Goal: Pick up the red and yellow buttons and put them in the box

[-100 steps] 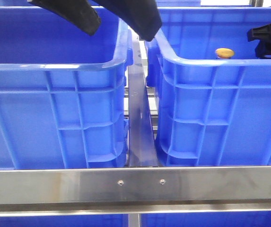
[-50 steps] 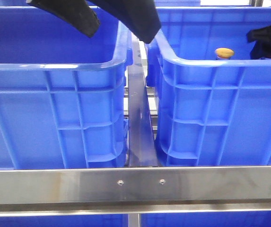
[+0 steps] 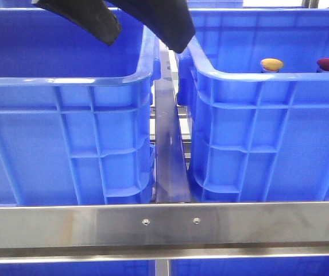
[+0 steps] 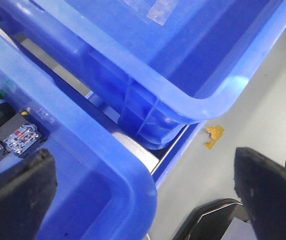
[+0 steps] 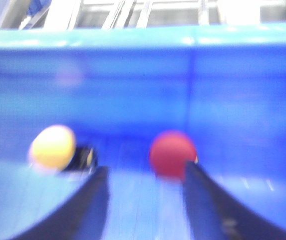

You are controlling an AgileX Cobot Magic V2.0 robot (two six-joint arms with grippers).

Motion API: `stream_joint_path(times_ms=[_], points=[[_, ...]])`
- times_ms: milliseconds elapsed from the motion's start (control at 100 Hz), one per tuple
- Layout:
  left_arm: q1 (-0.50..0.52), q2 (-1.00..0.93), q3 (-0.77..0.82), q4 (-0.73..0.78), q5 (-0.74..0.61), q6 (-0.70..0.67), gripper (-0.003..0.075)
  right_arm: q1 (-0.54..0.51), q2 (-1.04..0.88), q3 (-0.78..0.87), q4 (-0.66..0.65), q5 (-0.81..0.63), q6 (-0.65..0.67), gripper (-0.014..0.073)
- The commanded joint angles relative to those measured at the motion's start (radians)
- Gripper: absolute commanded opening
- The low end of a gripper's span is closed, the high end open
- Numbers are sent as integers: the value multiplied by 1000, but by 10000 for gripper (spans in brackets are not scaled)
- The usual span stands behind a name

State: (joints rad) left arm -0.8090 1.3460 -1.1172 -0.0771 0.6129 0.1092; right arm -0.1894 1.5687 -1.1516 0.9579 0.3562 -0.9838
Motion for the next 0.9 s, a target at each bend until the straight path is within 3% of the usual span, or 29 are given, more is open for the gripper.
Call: stream_joint_path(times_ms=[0,200,390,560,890], points=[[-4,-30,-31,-9,-66,-10,671,-7,-115,28,15,-48,-6,230],[-4,-30,-31,-5,-68,-10,669,-7,-299,189,15,-56,-6,-78],[-4,-30,-31,-5,-66,-10,585,-7,-489,347,24,-56,-6,-63],[-4,-30,-31,-5,-67,-10,407,-7,-693,497,26,-75,-6,-63],[-2,-61,-27,-5,-92,-10,-20,-7,-1110,757,63,-110,-6,-63]])
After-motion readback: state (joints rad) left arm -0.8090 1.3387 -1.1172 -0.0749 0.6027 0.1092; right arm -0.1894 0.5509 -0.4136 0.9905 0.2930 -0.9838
